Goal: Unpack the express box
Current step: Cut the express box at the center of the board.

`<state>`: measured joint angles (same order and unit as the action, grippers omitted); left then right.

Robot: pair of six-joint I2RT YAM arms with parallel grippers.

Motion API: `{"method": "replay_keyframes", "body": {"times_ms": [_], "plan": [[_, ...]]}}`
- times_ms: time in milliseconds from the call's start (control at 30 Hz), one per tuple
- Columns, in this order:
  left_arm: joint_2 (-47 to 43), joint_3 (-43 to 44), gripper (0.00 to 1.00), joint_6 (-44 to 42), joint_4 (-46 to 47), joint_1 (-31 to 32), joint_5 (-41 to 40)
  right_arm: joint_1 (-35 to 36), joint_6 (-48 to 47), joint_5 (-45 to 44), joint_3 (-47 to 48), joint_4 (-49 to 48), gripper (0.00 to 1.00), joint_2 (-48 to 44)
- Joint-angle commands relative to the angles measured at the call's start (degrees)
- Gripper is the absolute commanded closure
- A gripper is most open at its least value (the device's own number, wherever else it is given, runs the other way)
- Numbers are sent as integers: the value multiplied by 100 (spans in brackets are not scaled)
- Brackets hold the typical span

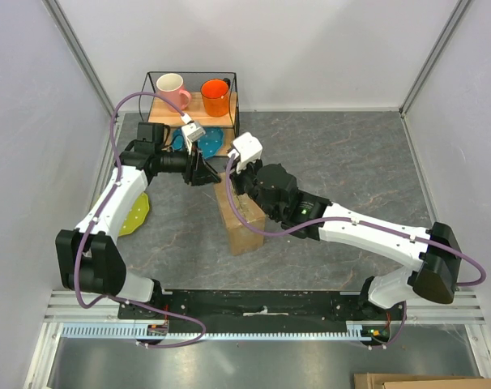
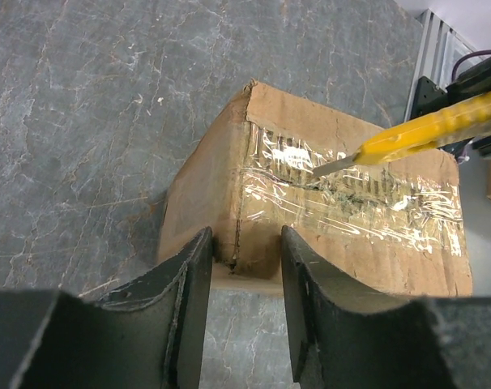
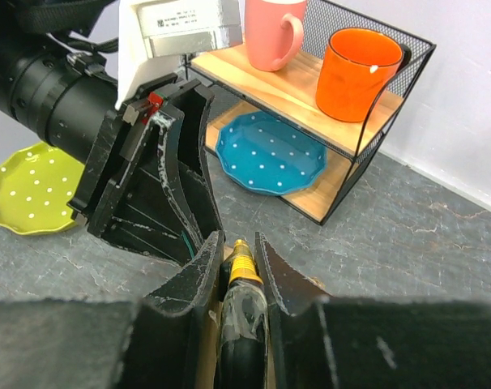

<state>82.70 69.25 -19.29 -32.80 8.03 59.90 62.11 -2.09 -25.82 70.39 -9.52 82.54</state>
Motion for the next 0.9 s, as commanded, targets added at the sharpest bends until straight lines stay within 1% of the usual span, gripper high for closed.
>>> {"method": "replay_keyframes", "body": {"times_ms": [0,367,500,867], "plan": [[-113,-122,57,-189,-289,120,-409,38,129,-195,-95,-209,100,69],[-280,-228,59,-198,-412,137,-637,30,191,-362,-201,-6,100,122],[-298,-246,60,-172,-412,137,-681,30,376,-362,-262,64,100,104],[-254,-228,59,-22,-350,251,-629,30,508,-300,-228,108,100,227]]}}
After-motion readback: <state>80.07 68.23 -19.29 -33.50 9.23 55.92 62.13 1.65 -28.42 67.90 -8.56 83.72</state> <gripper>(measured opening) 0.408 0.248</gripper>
